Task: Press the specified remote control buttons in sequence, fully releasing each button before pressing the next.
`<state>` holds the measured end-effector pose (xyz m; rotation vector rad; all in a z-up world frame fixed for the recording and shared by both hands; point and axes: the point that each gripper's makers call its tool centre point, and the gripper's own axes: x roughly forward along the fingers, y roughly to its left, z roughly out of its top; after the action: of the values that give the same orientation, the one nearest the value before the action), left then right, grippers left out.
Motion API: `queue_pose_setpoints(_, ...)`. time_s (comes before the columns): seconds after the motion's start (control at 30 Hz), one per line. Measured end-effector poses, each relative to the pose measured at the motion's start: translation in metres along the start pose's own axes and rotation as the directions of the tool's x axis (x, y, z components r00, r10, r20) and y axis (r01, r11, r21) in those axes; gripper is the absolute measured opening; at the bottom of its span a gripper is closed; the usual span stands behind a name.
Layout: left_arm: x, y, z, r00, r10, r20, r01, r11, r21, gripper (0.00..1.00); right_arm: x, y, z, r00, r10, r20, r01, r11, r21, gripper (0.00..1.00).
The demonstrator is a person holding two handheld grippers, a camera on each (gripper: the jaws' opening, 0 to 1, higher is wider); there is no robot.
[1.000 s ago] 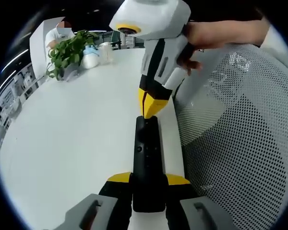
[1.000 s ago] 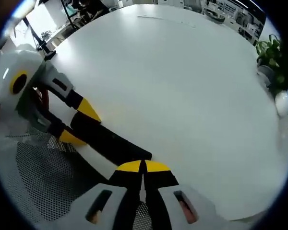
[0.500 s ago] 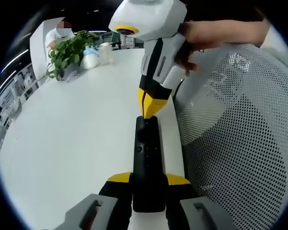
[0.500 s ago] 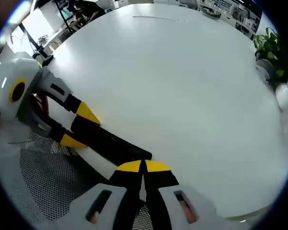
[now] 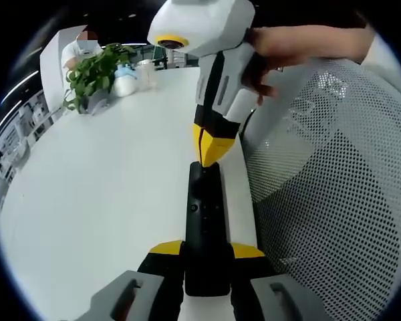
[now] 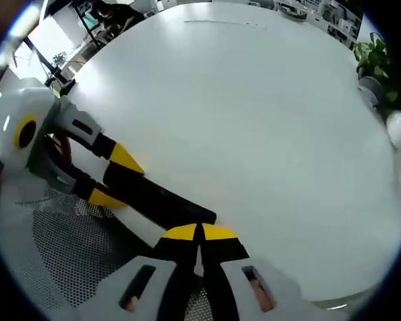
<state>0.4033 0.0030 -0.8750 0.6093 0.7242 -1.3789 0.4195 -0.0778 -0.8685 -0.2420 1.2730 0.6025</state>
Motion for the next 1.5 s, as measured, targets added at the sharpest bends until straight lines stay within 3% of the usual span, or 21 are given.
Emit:
queue_pose_setpoints(0.5,0.0000,0.0001,0.0000,1.000,0.000,-0.001,0.000,1.000,0.001,0.25,-0.0004,0.0084,0.0060,0.999,0.047,0.029,-0.047,0.999,0.017,0.00)
queue_pose_setpoints(0.67,0.0001,0.0000,0.0000,1.000,0.000,-0.001,0.000,1.000,0.002,0.25,0.0026,0.0071,0.0027,1.000,0.029,0.008,-0.028,0.999,-0.016,0.00)
queue_pose_setpoints(1.3,0.0003,-0.0003,0.0000,1.000,0.001,-0.006,-0.001,1.000,0.009,0.25,0.0021,0.0065,0.0040,0.998,0.044,0.044,-0.044,0.999,-0.007,0.00)
queue_pose_setpoints(1.43,0.0004,-0.0005,0.0000,1.000,0.002,-0.008,-0.002,1.000,0.013,0.25,0.0024,0.0084,0.0039,0.998,0.024,0.050,-0.020,0.997,-0.072,0.00)
queue_pose_setpoints(1.5,0.0007,-0.0004,0.0002,1.000,0.003,-0.009,-0.003,1.000,0.015,0.25,0.0028,0.0079,0.0046,0.999,0.006,0.049,0.002,0.987,-0.158,0.00)
